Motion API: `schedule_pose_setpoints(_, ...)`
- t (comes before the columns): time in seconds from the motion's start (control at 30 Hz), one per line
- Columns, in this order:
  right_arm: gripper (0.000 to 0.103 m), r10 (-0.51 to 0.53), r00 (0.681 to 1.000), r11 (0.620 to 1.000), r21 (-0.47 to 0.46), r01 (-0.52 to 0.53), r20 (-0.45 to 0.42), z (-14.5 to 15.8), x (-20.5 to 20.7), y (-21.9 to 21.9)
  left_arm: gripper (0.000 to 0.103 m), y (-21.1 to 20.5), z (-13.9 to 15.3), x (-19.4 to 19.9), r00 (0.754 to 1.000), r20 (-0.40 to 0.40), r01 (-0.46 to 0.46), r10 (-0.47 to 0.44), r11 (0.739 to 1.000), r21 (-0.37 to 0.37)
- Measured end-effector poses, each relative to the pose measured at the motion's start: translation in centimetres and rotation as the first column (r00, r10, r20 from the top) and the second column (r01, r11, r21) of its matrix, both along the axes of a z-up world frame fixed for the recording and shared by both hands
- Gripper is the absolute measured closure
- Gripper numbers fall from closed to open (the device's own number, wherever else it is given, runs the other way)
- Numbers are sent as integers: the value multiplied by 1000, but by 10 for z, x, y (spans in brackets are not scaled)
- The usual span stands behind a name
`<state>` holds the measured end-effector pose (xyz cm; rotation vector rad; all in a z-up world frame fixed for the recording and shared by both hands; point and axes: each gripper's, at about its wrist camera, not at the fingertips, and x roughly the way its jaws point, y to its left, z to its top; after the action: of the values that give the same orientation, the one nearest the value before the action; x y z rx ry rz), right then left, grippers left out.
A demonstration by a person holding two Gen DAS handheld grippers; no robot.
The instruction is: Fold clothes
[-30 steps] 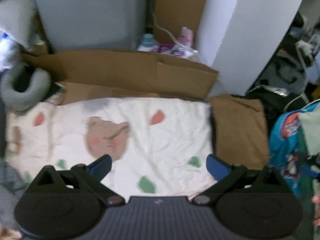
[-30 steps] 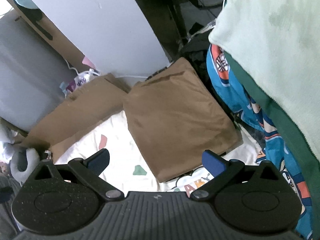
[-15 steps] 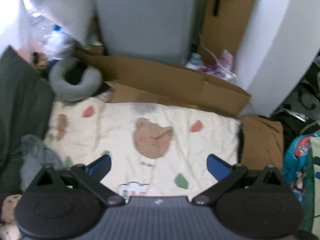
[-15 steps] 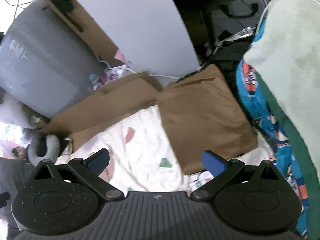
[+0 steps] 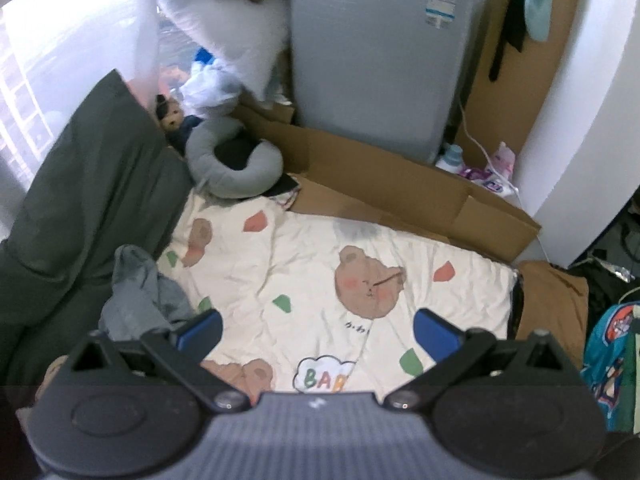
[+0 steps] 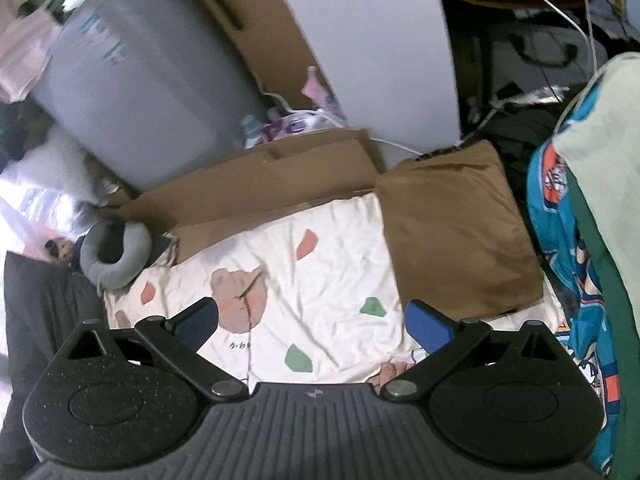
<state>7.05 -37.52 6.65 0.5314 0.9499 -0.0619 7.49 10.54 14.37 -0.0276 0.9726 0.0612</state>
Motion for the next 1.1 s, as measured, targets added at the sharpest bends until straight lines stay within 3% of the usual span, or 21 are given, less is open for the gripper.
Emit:
schedule_pose_setpoints(0.3,1,116,993,992,-51,-116,-4,18,-12,46,0,42,-6,-39,999,-7,-54,53,998,-14)
schedule_pose_setpoints(0.43,0,151,988,986,-69,-152,-9,21,-19,64,0,49,-10,-59,997,30,-72,73,997,-10)
schedule_pose_setpoints(0.83,1,328,945,941,-85,-327,-6,22,-24,122,0,37,-37,-82,997,58,-44,47,997,-63)
schedule_pose_setpoints(1.1,1,357,934,930,-85,-357,-14,14,-37,147,0,16,-55,-86,997,59,-53,56,997,-60)
